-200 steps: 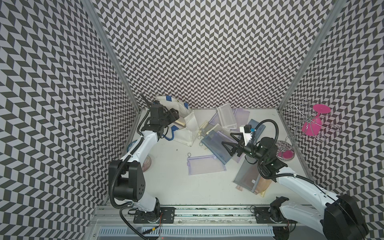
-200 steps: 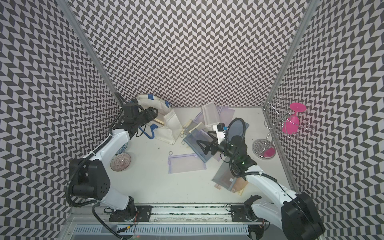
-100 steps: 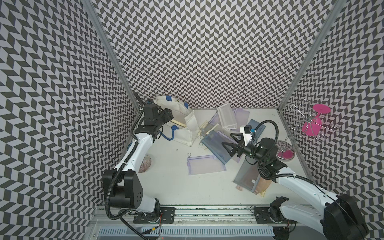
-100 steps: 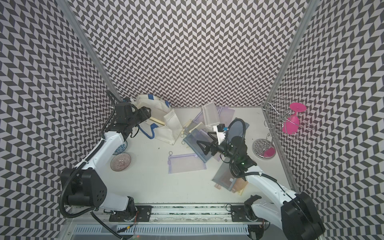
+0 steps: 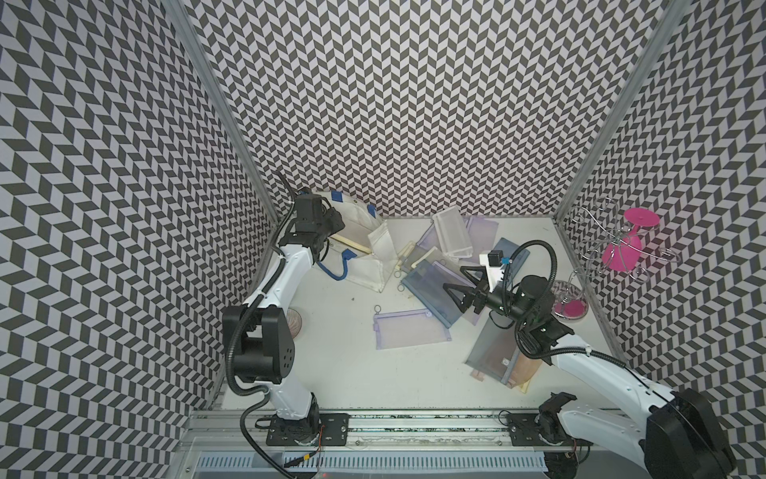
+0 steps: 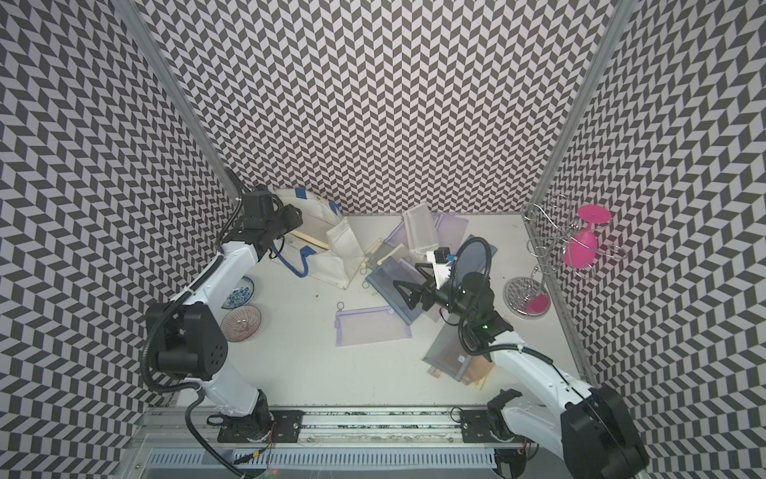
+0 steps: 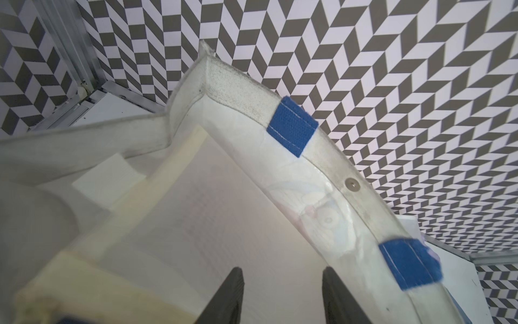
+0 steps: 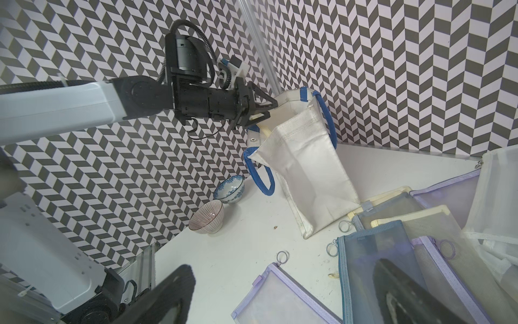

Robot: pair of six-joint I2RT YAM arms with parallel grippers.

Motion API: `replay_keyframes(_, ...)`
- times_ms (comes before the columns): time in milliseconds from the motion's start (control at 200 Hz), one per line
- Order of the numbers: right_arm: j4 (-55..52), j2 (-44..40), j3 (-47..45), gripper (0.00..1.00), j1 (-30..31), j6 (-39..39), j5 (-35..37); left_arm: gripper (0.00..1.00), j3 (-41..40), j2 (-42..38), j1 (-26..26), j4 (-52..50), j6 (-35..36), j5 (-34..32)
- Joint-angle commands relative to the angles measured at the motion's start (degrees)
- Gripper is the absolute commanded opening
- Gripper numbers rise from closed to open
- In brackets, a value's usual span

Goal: Put the pencil pouch into the canvas bag
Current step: Place the pencil pouch in the canvas bag.

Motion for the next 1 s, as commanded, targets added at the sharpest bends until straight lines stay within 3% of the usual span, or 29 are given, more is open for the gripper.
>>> replay_keyframes(0, 3.7, -1.3, -0.5, 1.00, -0.4, -0.1, -0.2, 0.49, 6.0, 5.5, -1.0, -4.5, 2.5, -4.2)
replay_keyframes(330, 3.5, -1.3, -0.4, 1.00, -0.5, -0.4, 0.0, 0.51, 13.4, 15.0, -3.2, -9.2, 6.1, -10.5)
replay_keyframes(521, 3.1, -1.5, -0.4, 1.00, -0.7, -0.5, 0.3, 0.53, 16.1, 15.8, -3.8, -11.2, 8.1, -10.6)
replay_keyframes(676, 2.0, -0.8, 0.0, 1.00, -0.7, -0.7, 1.2, 0.57, 16.7, 9.8, -5.1, -12.1, 9.4, -12.8)
replay_keyframes(801, 0.4, 0.2, 0.7, 1.00, -0.7, -0.8, 2.0, 0.62, 10.5, 1.1, -6.5, -9.6, 10.7, -15.3)
replay_keyframes(996, -0.4, 1.4, 1.0, 1.00, -1.1, -0.7, 2.9, 0.73, -1.1, -13.6, -10.0, -8.8, 10.9, -13.5)
